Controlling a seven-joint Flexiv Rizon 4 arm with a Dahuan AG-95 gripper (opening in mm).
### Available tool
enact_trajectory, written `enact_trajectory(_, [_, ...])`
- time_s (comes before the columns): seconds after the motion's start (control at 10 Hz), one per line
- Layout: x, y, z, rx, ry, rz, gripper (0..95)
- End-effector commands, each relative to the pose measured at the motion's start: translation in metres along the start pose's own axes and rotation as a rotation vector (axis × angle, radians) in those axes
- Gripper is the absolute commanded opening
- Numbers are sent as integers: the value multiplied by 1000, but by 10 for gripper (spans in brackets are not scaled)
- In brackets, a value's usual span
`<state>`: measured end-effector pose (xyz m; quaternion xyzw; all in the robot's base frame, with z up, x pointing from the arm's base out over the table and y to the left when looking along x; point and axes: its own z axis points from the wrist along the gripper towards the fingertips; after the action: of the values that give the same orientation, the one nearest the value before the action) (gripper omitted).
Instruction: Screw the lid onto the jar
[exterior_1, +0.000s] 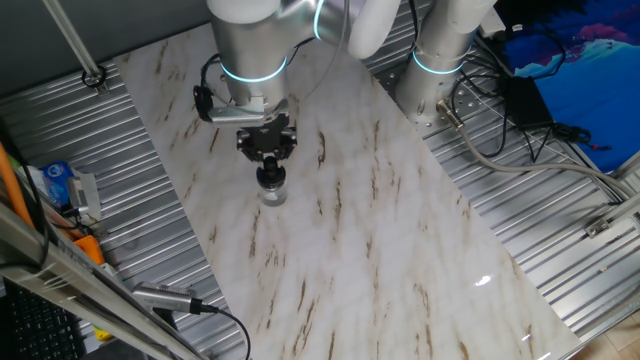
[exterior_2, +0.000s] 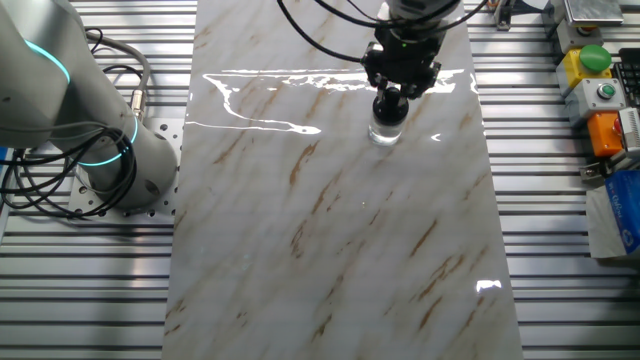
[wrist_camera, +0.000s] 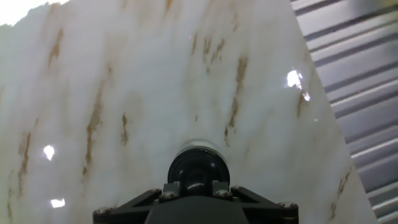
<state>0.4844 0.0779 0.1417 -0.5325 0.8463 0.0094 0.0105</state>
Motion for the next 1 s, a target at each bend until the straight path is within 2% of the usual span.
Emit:
enact_trajectory(0.1, [1, 0, 2, 16, -22, 183, 0])
enact_trajectory(0.2, [1, 0, 2, 12, -29, 276, 0])
enact_trajectory(0.3, [1, 0, 2, 9, -31, 321, 0])
enact_trajectory(0.4, [1, 0, 2, 5, -34, 436, 0])
enact_trajectory(0.6, [1, 0, 2, -8, -45, 606, 0])
enact_trajectory(0.9, [1, 0, 2, -21, -44, 753, 0])
enact_trajectory(1.0, [1, 0, 1, -23, -44, 761, 0])
